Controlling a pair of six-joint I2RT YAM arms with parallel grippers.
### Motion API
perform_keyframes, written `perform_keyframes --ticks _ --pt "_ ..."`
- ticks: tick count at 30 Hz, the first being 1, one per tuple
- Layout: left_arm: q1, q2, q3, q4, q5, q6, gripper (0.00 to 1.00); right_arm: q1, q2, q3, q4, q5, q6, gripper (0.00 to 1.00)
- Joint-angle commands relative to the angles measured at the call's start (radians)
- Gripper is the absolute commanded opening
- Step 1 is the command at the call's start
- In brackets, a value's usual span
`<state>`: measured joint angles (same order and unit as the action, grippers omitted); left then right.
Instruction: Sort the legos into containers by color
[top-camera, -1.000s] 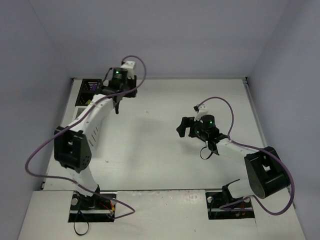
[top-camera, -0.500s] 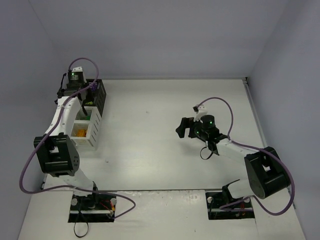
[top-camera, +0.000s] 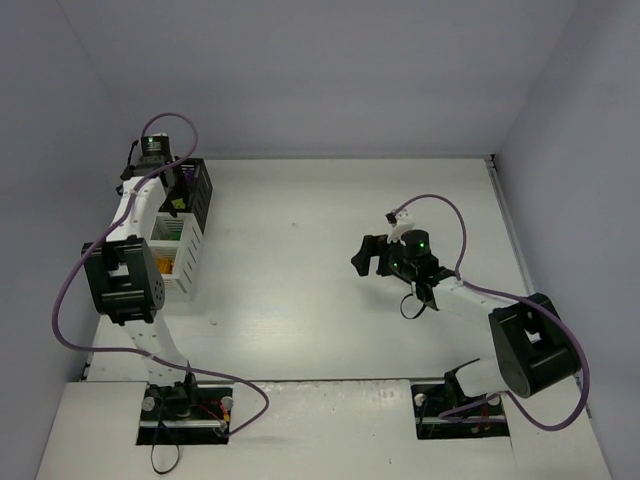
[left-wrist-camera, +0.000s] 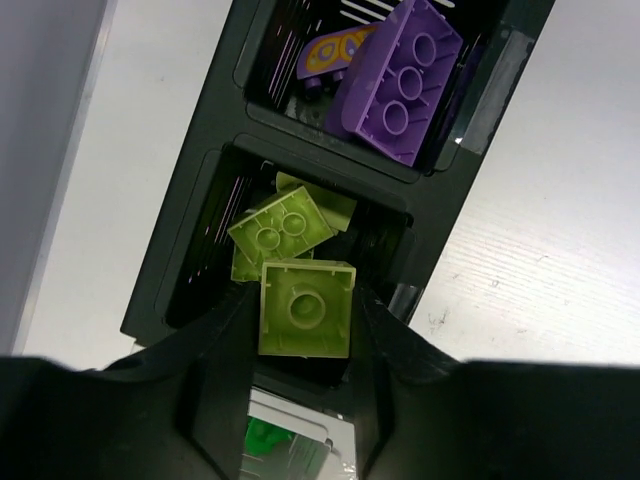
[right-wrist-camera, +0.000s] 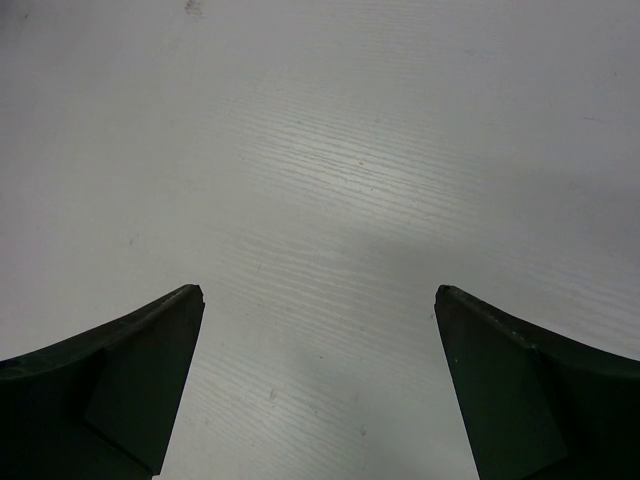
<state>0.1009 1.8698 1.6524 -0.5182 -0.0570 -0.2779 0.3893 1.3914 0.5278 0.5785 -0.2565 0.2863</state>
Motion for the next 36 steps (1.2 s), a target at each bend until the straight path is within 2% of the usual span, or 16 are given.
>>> perform_keyframes --ticks 1,8,12,16,21,26,28,29,30,36 --pt "0.010 -0.026 0.058 0.010 -0.027 -0.014 0.36 -0.001 -0.029 0.052 0.047 -0.018 -0.004 0.97" --pt "0.010 -0.035 0.041 0.020 -0.047 -0.014 0.55 -0.001 -0.029 0.054 0.043 -0.021 -0.006 0.98" --pt "0.008 -0.079 0.038 0.024 -0.035 -0.032 0.58 -0.001 -0.037 0.052 0.041 -0.017 -0.006 0.98" --pt "-0.013 -0.261 -0.038 0.058 0.011 -0.058 0.59 -0.001 -0.051 0.049 0.041 -0.010 -0.001 0.98" --pt "-0.084 -0.509 -0.155 0.057 0.022 -0.053 0.66 -0.001 -0.107 0.060 0.008 0.054 0.013 1.00" --pt "-0.228 -0.780 -0.313 0.056 0.057 -0.041 0.68 -0.001 -0.205 0.119 -0.143 0.147 0.027 1.00" --pt "-0.295 -0.875 -0.391 0.066 0.124 -0.055 0.69 0.000 -0.265 0.155 -0.215 0.203 0.034 1.00" --pt "-0.318 -0.902 -0.414 0.069 0.140 -0.069 0.78 -0.001 -0.302 0.165 -0.236 0.224 0.043 1.00" --pt "-0.345 -0.929 -0.463 0.073 0.157 -0.078 0.83 -0.001 -0.321 0.176 -0.284 0.240 0.042 1.00" --pt "-0.535 -1.087 -0.617 0.109 0.160 -0.106 0.83 -0.001 -0.508 0.187 -0.339 0.310 -0.013 1.00"
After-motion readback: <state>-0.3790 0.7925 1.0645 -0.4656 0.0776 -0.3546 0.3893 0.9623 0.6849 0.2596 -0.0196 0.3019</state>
